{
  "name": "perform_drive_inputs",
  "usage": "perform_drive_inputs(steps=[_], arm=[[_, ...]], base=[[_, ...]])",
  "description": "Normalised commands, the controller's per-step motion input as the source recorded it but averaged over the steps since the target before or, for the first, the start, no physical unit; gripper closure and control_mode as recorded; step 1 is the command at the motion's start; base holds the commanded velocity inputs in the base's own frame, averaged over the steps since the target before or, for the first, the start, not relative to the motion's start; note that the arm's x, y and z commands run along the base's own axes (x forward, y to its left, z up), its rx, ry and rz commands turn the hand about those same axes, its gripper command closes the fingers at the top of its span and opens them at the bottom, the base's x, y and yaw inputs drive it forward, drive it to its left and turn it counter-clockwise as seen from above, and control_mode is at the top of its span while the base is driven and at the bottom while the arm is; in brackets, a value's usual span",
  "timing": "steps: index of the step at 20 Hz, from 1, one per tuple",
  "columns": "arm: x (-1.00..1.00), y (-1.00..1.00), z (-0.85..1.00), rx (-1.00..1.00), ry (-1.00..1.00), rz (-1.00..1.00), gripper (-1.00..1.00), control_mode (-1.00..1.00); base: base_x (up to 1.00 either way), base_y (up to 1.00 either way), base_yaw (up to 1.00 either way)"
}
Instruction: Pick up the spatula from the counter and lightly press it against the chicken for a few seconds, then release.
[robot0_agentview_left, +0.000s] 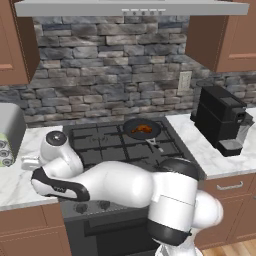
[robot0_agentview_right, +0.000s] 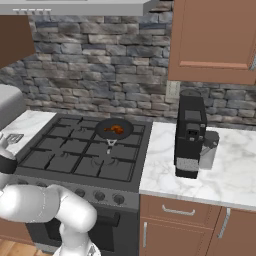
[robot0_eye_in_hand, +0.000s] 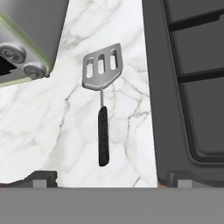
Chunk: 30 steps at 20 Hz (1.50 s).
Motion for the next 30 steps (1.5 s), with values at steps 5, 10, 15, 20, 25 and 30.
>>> perform_drive_inputs(steps=[5, 10, 15, 20, 25, 30], arm=[[0.1, 0.1, -0.16, 0.0, 0.01, -0.02, -1.0, -1.0], [0.12, 0.04, -0.16, 0.0, 0.0, -0.01, -1.0, -1.0], [0.13, 0.0, -0.17, 0.0, 0.01, 0.0, -1.0, -1.0], [0.06, 0.0, -0.15, 0.0, 0.02, 0.0, -1.0, -1.0], [0.03, 0.01, -0.14, 0.0, 0.01, 0.0, -1.0, -1.0], [0.03, 0.03, -0.11, 0.0, 0.0, 0.0, -1.0, -1.0]], base=[[0.0, 0.0, 0.0], [0.0, 0.0, 0.0], [0.0, 0.0, 0.0], [0.0, 0.0, 0.0], [0.0, 0.0, 0.0], [0.0, 0.0, 0.0]])
